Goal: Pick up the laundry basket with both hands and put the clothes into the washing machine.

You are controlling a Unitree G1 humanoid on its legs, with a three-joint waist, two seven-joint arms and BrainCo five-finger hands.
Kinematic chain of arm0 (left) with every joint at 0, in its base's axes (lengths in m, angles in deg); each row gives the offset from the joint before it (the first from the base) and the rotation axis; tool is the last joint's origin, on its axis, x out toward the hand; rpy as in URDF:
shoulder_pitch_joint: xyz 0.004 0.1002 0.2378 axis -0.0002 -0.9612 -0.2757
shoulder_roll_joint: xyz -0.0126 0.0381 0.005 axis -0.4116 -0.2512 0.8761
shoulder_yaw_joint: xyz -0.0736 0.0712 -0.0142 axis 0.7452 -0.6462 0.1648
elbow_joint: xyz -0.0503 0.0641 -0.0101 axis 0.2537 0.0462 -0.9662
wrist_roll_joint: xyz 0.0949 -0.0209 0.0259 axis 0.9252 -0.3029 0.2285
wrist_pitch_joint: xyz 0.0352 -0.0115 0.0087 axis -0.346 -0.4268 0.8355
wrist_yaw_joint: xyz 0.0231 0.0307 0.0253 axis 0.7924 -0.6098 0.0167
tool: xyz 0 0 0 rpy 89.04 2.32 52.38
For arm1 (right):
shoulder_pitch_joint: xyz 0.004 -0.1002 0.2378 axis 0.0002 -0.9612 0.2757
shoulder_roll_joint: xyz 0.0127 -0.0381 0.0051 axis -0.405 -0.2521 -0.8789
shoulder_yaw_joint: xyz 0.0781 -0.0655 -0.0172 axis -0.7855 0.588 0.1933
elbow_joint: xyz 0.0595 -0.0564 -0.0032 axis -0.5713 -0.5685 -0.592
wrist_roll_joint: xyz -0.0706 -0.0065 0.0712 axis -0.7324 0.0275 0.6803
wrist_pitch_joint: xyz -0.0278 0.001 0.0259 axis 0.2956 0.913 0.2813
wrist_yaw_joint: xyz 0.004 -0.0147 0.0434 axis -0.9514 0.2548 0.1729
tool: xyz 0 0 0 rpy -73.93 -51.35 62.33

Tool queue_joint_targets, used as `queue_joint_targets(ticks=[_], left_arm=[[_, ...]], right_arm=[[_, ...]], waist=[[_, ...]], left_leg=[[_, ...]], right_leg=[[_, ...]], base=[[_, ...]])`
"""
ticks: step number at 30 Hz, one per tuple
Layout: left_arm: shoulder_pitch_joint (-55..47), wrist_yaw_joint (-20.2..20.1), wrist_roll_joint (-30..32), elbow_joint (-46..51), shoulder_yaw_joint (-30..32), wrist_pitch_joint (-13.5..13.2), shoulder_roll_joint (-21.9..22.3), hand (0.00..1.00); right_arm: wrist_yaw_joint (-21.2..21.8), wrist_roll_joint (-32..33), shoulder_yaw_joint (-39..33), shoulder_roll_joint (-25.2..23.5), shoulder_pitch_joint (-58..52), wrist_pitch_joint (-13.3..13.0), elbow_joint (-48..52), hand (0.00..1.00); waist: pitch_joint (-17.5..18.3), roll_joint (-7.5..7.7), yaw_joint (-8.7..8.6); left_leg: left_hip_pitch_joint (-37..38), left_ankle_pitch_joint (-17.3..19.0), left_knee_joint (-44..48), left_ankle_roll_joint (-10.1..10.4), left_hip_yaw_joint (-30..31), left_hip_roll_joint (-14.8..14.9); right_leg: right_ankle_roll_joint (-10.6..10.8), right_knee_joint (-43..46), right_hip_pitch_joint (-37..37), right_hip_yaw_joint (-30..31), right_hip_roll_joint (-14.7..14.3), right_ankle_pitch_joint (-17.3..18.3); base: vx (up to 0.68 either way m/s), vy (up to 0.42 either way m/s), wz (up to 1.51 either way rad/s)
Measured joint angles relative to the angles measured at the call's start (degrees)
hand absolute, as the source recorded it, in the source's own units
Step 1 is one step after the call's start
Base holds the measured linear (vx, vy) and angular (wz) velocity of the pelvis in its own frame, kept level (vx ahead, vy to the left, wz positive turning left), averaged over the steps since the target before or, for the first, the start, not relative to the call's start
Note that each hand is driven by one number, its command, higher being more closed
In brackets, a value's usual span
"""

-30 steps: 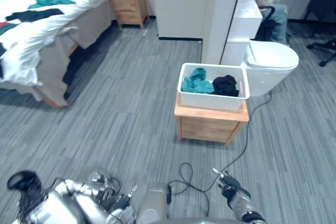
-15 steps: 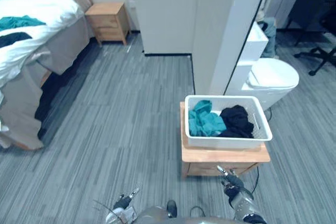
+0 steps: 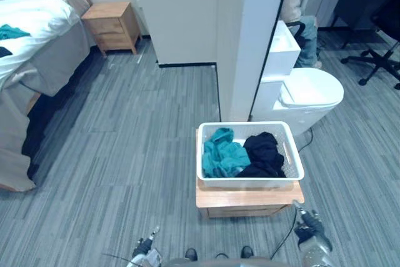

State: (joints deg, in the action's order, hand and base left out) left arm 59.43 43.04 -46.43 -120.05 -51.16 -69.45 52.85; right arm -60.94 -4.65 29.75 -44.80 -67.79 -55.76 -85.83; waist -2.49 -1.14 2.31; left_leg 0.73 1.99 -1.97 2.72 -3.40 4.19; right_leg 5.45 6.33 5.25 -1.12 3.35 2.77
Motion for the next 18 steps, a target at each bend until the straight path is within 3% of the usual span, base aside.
queue_joint_targets(ticks=[9, 13, 17, 18], left_arm=[[-3.46, 1.45, -1.75, 23.36, 0.88, -1.55, -4.66, 0.00], [-3.06, 1.43, -1.90, 33.16, 2.18, -2.59, -11.39, 0.00], [6.65, 1.26, -2.72, 30.62, 0.57, -2.71, -20.04, 0.00], [8.45, 1.26, -2.74, 29.77, -0.44, -2.72, -21.34, 0.00]], right_arm=[[-2.04, -1.28, -6.82, 8.14, 1.54, -1.86, 15.99, 0.00], [-1.98, -4.26, -5.81, 17.63, 7.99, -1.87, 15.81, 0.00], [-1.20, -4.69, 3.21, 32.60, 20.60, -1.95, 7.15, 0.00], [-0.73, -4.69, 4.68, 34.02, 22.59, -1.92, 5.69, 0.00]], waist=[[-0.48, 0.50, -0.34], [-2.65, -0.14, -1.35], [-6.65, -1.52, -1.57], [-7.55, -1.56, -1.56]], left_leg=[[-2.71, 0.04, -0.13, 0.19, 1.08, -0.84], [-5.39, -0.07, 0.78, 0.01, 1.26, -1.63], [-9.06, -1.62, 0.99, -1.26, 1.31, -2.35], [-9.20, -1.80, 0.98, -1.30, 1.30, -2.37]], right_leg=[[-0.72, -2.32, 1.23, -0.33, 0.70, -0.54], [-0.78, -4.62, 2.49, -0.06, 1.34, -2.66], [-0.65, -6.57, 5.25, 0.10, 1.66, -5.43], [-0.72, -6.80, 5.34, 0.12, 1.66, -5.78]], base=[[0.04, -0.016, 0.05], [-0.04, 0.032, -0.01], [-0.09, 0.020, -0.01], [-0.13, 0.005, -0.03]])
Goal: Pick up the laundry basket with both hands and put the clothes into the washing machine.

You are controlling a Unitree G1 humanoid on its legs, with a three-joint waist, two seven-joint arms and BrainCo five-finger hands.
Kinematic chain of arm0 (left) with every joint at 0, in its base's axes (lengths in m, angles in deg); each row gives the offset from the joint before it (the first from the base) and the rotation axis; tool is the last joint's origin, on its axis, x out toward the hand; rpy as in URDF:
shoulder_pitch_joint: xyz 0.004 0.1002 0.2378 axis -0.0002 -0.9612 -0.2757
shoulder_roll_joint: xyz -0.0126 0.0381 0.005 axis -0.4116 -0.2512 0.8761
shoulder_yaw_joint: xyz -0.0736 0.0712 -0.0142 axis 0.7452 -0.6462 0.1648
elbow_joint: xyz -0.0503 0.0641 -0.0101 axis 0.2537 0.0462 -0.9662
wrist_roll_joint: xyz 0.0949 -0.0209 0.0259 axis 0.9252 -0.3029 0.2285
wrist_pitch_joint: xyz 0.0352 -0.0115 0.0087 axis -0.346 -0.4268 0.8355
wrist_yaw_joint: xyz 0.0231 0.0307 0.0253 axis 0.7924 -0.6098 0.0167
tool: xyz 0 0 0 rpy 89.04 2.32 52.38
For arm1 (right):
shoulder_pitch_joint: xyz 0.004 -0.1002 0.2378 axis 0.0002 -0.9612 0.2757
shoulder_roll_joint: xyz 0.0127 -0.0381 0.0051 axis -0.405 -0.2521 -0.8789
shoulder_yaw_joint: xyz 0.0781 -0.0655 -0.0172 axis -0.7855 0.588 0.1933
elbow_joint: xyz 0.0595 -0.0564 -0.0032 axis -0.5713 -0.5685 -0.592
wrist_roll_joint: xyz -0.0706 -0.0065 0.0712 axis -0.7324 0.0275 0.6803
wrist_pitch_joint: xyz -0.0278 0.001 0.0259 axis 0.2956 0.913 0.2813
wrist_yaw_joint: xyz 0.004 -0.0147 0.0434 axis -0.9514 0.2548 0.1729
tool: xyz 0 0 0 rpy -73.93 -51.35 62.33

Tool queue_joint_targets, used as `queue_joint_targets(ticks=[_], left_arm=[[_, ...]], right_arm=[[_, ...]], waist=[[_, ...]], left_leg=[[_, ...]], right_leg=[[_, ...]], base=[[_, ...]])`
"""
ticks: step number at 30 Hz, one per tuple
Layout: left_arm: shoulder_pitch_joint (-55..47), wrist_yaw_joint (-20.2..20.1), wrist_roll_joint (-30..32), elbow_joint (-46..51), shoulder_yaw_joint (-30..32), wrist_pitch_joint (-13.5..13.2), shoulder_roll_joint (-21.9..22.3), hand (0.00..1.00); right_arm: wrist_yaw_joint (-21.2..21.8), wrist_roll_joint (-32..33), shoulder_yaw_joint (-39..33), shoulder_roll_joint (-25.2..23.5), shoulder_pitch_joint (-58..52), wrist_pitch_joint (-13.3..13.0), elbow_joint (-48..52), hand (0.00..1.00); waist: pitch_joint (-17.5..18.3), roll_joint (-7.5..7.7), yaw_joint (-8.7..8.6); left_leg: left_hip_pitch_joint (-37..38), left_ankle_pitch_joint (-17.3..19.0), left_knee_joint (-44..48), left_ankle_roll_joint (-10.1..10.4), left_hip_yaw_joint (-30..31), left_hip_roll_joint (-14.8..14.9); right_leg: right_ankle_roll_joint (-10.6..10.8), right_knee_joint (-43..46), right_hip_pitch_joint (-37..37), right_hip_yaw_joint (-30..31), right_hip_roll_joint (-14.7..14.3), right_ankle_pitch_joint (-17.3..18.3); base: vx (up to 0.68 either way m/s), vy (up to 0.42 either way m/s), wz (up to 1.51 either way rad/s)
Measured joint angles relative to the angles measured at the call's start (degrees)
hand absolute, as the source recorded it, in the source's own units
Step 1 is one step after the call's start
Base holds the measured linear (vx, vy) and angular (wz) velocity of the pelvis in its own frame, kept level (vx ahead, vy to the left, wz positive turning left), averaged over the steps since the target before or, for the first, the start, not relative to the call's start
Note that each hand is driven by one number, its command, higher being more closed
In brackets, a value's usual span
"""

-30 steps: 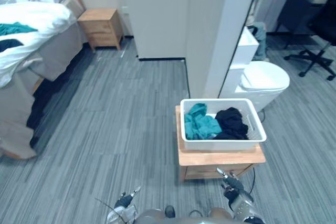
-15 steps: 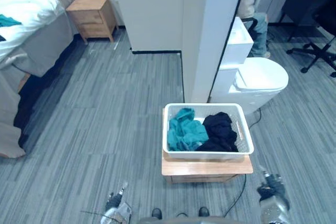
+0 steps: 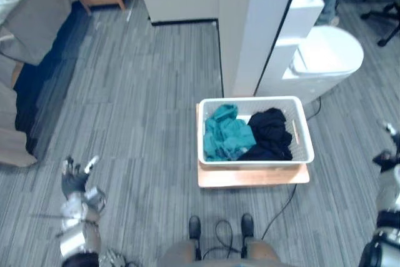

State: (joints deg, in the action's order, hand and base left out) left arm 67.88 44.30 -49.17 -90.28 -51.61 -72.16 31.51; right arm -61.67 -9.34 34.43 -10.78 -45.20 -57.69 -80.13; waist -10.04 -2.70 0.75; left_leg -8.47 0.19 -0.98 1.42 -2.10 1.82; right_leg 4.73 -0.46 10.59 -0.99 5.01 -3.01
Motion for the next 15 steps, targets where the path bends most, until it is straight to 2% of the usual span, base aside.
queue_joint_targets(ticks=[2, 4, 5, 12, 15], left_arm=[[6.61, -0.48, 0.01, -2.70, -4.10, 0.03, -4.28, 0.00], [10.38, -1.00, -0.02, -3.80, -6.96, 0.00, -5.78, 0.00], [13.39, -1.12, -0.04, -4.88, -9.72, 0.05, -6.25, 0.00], [25.28, -1.29, -0.05, -12.51, -22.69, 0.28, -6.16, 0.00], [28.18, -1.18, -0.21, -13.82, -25.13, 0.48, -5.58, 0.00]], right_arm=[[1.37, 0.04, 6.07, 3.57, 6.92, 0.12, -4.29, 0.00], [2.11, 0.09, 9.65, 5.06, 10.25, 0.22, -6.43, 0.00], [2.81, 0.11, 11.94, 5.41, 13.35, 0.60, -8.51, 0.00], [4.03, 0.17, 21.93, 5.95, 22.96, 1.74, -13.08, 0.00], [4.03, 0.16, 23.56, 5.87, 24.74, 1.81, -13.21, 0.00]], waist=[[-1.82, -0.03, -0.09], [-3.32, -0.05, -0.09], [-5.20, -0.17, -0.21], [-10.62, -0.75, -1.62], [-11.05, -0.76, -1.62]], left_leg=[[-2.25, -0.91, -0.07, -0.02, -0.04, -0.14], [-3.38, -1.55, -0.19, -0.29, -0.06, -0.24], [-3.60, -1.83, -0.29, -0.44, -0.17, -0.39], [-6.06, -3.93, -1.61, -1.35, -0.51, -1.40], [-7.05, -4.76, -2.40, -1.37, -0.81, -1.81]], right_leg=[[0.02, -0.01, 2.37, 0.25, 0.01, -0.97], [-0.22, -0.02, 3.58, 0.39, 0.06, -1.63], [-0.18, -0.15, 3.87, 0.63, 0.17, -2.11], [0.13, -0.96, 7.04, 1.49, 1.36, -4.68], [0.04, -0.98, 8.58, 2.05, 1.62, -5.34]], base=[[-0.09, 0.004, -0.04], [-0.07, 0.003, -0.03], [-0.07, 0.007, -0.05], [-0.06, 0.018, -0.04], [-0.03, 0.028, -0.06]])
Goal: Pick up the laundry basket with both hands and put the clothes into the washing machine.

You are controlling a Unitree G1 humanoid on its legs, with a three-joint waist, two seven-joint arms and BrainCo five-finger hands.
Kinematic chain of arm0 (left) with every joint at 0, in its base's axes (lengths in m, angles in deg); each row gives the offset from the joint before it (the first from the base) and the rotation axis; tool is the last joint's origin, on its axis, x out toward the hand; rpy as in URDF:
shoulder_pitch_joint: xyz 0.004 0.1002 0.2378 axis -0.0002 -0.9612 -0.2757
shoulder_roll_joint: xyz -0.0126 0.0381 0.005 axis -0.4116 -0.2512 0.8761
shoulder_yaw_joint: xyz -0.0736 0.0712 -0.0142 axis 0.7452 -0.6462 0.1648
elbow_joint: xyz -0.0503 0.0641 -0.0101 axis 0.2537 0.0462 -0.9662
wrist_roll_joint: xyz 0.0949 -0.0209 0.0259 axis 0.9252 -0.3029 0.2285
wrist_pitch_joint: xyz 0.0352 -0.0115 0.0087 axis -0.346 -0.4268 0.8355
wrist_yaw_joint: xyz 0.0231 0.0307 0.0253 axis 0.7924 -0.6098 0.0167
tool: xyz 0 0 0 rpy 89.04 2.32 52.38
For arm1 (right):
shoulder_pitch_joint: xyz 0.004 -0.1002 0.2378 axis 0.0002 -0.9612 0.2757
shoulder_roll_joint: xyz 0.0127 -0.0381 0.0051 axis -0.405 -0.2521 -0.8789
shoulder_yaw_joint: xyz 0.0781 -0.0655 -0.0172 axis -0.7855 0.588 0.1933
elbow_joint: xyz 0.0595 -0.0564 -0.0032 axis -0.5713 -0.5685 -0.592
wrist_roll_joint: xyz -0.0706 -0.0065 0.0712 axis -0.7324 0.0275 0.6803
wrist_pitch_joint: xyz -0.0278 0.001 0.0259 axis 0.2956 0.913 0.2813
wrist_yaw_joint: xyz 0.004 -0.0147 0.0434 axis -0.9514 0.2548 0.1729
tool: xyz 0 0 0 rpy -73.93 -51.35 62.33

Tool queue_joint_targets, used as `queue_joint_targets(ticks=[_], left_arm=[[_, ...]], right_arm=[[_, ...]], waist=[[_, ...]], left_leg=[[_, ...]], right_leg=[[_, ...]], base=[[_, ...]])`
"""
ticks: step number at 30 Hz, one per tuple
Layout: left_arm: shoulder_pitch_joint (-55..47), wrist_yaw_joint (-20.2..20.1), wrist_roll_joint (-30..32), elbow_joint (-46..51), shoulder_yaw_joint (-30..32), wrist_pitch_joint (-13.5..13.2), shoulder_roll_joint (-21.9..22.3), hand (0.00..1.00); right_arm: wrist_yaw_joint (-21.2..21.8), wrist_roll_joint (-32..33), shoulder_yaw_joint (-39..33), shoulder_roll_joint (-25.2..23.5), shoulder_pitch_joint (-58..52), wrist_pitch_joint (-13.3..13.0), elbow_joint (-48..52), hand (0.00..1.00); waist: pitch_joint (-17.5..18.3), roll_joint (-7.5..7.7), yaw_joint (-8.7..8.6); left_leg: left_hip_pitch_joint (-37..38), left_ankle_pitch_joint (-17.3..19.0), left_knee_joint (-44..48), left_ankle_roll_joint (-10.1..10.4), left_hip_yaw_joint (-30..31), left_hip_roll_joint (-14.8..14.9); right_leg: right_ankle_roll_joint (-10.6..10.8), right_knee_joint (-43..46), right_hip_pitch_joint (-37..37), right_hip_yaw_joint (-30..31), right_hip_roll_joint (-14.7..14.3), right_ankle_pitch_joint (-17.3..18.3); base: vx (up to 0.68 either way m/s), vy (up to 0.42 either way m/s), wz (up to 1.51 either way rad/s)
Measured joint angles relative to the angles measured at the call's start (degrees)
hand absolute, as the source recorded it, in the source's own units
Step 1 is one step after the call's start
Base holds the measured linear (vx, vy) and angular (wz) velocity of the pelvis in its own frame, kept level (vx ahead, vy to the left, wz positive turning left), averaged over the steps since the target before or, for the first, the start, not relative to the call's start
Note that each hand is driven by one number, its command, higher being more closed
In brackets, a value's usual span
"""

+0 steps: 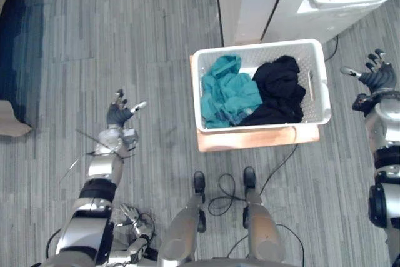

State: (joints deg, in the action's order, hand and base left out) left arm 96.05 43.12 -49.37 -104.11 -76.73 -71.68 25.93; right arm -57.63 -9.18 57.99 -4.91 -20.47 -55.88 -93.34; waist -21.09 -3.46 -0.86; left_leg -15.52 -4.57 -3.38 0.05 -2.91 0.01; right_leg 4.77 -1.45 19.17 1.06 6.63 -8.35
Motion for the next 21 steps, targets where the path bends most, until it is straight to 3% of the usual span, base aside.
queue_joint_targets(ticks=[8, 21], left_arm=[[2.41, 0.32, -4.24, 0.22, -7.30, 0.11, 4.57, 0.00], [9.52, 1.73, -8.66, 0.44, -13.58, -0.47, 6.66, 0.00]], right_arm=[[-0.02, -0.38, 6.32, -3.82, 1.83, 1.09, 0.00, 0.00], [-0.10, -4.40, 13.59, -5.82, 8.41, 1.12, -1.79, 0.00]], waist=[[-0.14, -0.13, -0.24], [-1.02, -1.23, -1.58]], left_leg=[[-0.35, -1.14, -1.09, -0.23, -0.43, -0.46], [-2.60, -2.93, -2.04, 0.58, -0.57, -0.10]], right_leg=[[-0.50, -0.06, 1.14, 0.85, 0.29, -0.90], [-0.61, -0.78, 3.66, 1.32, -0.36, -2.45]], base=[[0.00, 0.006, -0.02], [0.01, -0.003, -0.01]])
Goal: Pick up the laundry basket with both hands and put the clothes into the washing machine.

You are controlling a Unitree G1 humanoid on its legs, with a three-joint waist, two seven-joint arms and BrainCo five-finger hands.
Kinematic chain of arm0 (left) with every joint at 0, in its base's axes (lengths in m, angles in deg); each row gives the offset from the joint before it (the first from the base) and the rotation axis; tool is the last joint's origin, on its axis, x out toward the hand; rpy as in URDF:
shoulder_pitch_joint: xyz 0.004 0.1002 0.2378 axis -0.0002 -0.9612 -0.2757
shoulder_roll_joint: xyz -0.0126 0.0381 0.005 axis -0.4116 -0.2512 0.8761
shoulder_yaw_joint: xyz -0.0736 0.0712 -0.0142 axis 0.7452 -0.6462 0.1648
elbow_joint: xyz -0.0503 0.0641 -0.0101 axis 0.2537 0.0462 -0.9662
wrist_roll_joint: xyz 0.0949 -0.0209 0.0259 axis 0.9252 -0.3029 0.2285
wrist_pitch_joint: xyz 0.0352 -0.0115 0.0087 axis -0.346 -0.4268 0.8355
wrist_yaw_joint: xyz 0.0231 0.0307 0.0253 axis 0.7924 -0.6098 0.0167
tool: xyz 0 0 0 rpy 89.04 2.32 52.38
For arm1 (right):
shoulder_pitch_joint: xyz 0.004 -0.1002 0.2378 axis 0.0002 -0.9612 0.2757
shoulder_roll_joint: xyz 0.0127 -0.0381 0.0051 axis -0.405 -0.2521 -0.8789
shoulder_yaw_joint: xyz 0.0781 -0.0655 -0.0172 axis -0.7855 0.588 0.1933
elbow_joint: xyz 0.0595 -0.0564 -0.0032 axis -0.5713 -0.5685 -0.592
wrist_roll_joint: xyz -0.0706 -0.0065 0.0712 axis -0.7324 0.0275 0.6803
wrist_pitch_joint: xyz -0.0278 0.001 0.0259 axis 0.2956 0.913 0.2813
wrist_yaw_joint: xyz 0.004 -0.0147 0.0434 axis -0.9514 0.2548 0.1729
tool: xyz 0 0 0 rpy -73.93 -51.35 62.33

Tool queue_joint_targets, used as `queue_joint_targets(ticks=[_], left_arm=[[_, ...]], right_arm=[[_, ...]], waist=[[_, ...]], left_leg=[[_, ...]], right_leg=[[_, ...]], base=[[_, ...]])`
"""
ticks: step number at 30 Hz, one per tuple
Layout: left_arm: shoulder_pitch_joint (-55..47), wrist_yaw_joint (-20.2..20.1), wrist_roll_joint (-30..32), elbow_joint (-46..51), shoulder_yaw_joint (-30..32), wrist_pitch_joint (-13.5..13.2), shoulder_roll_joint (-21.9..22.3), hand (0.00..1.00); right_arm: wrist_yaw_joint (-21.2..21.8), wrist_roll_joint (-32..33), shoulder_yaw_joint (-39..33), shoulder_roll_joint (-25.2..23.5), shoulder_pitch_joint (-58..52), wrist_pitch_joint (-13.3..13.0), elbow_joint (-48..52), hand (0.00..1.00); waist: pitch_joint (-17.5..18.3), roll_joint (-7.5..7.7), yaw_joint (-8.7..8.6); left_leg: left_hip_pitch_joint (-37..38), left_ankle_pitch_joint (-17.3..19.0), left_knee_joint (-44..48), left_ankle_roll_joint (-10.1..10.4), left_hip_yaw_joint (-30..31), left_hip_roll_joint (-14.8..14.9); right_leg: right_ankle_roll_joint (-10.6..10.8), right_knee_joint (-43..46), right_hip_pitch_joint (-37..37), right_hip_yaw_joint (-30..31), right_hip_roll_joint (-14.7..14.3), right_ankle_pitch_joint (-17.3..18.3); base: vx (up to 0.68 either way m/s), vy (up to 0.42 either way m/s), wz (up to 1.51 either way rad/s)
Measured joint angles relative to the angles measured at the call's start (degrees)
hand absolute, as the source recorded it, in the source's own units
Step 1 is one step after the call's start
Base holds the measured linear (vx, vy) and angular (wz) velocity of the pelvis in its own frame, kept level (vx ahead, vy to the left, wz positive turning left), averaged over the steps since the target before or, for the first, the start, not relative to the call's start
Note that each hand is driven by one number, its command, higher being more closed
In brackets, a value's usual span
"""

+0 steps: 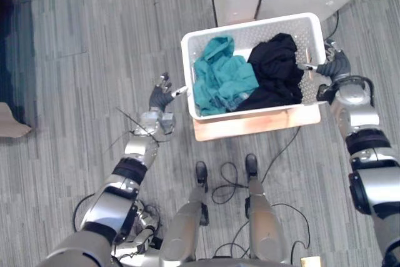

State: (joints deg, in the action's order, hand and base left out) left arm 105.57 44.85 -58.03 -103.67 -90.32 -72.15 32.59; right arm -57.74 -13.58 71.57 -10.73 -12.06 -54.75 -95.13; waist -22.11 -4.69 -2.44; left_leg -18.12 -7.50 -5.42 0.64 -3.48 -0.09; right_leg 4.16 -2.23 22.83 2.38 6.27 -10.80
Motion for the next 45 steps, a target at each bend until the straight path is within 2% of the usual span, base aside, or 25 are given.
queue_joint_targets(ticks=[5, 11, 13, 18, 19, 20, 31, 36, 40, 45], left_arm=[[3.16, 0.99, -0.34, -0.86, -1.86, 0.03, 0.61, 0.00], [9.34, 2.08, -1.19, -7.66, -1.98, 0.13, 2.36, 0.00], [10.79, 2.86, -1.23, -9.16, -1.86, 0.06, 2.51, 0.00], [12.66, 3.46, -1.22, -10.71, -1.99, -0.40, 2.58, 0.00], [13.21, 3.47, -1.21, -11.25, -2.20, -0.48, 2.73, 1.00], [13.70, 3.54, -1.21, -11.43, -2.26, -0.65, 2.76, 1.00], [15.69, 6.09, -1.16, -13.88, -1.64, -2.16, 2.23, 1.00], [15.78, 6.37, -1.04, -15.45, -1.79, -1.39, 2.28, 1.00], [14.60, 6.47, -0.99, -16.02, -1.88, 0.20, 2.79, 1.00], [10.16, 6.47, 0.13, -14.29, -1.78, 1.22, 2.20, 1.00]], right_arm=[[-0.01, -0.50, 3.68, -0.08, 2.76, 0.09, -0.79, 0.00], [-0.07, -2.32, 6.15, -0.40, 8.54, 0.10, -3.58, 0.00], [-0.44, -2.60, 6.14, -0.66, 10.49, 0.06, -4.37, 0.00], [-1.56, -2.58, 5.99, -0.86, 12.65, -0.51, -5.78, 0.00], [-1.62, -2.58, 5.99, -1.00, 13.30, -0.35, -6.90, 0.00], [-1.70, -2.61, 6.00, -1.01, 13.81, -0.09, -8.11, 1.00], [-2.77, -2.54, 3.51, -1.98, 11.80, 0.01, -11.47, 1.00], [-2.76, -2.65, 3.58, -2.64, 11.74, 0.76, -13.26, 1.00], [-2.76, -2.67, 3.66, -3.79, 10.67, 1.42, -15.04, 1.00], [-2.77, -2.59, 3.09, -4.11, 5.19, 2.49, -11.08, 1.00]], waist=[[-0.16, -0.02, -0.13], [-1.24, 0.03, -0.14], [-2.33, 0.03, -0.23], [-2.36, 0.05, 0.03], [-2.36, 0.05, 0.13], [-2.36, 0.05, 0.17], [-2.34, 0.10, 0.26], [-2.32, 0.13, 0.20], [-2.32, 0.14, -0.06], [-2.32, 0.14, 0.01]], left_leg=[[-0.77, -0.30, -0.02, 0.42, 0.08, 0.51], [-3.03, -1.12, -0.13, 1.13, 0.40, 1.21], [-3.27, -1.25, -0.16, 1.32, 0.48, 1.48], [-5.38, -1.76, -0.49, 2.06, 1.06, 2.18], [-5.62, -1.81, -0.50, 2.14, 1.21, 2.27], [-6.12, -1.90, -0.50, 2.26, 1.39, 2.34], [-7.29, -2.02, -0.52, 2.43, 1.55, 2.88], [-6.66, -2.20, -0.21, 2.68, 1.63, 2.99], [-4.83, -2.19, -0.21, 2.68, 1.69, 3.00], [-2.70, -2.17, -0.21, 2.68, 1.69, 3.00]], right_leg=[[-0.20, -0.28, 0.71, -0.10, -0.61, -0.37], [-0.36, -0.98, 2.56, -0.41, -1.29, -1.34], [-0.43, -1.03, 2.75, -0.44, -1.54, -1.40], [-0.46, -1.04, 4.71, -0.79, -2.16, -1.57], [-0.46, -1.04, 4.89, -0.90, -2.23, -1.57], [-0.46, -1.03, 5.29, -1.03, -2.28, -1.57], [-0.42, -0.87, 6.48, -1.08, -2.47, -1.61], [-0.46, -0.82, 5.87, -1.07, -2.58, -1.65], [-0.46, -0.81, 4.17, -0.96, -2.57, -1.65], [-0.44, -0.82, 2.09, -0.85, -2.45, -1.61]], base=[[0.00, -0.006, -0.01], [-0.01, -0.009, 0.02], [0.00, 0.000, 0.00], [0.00, -0.006, 0.02], [-0.02, -0.010, 0.07], [-0.02, -0.007, 0.06], [0.00, 0.001, 0.01], [0.00, 0.000, 0.00], [0.00, 0.000, 0.00], [0.00, 0.000, 0.00]])
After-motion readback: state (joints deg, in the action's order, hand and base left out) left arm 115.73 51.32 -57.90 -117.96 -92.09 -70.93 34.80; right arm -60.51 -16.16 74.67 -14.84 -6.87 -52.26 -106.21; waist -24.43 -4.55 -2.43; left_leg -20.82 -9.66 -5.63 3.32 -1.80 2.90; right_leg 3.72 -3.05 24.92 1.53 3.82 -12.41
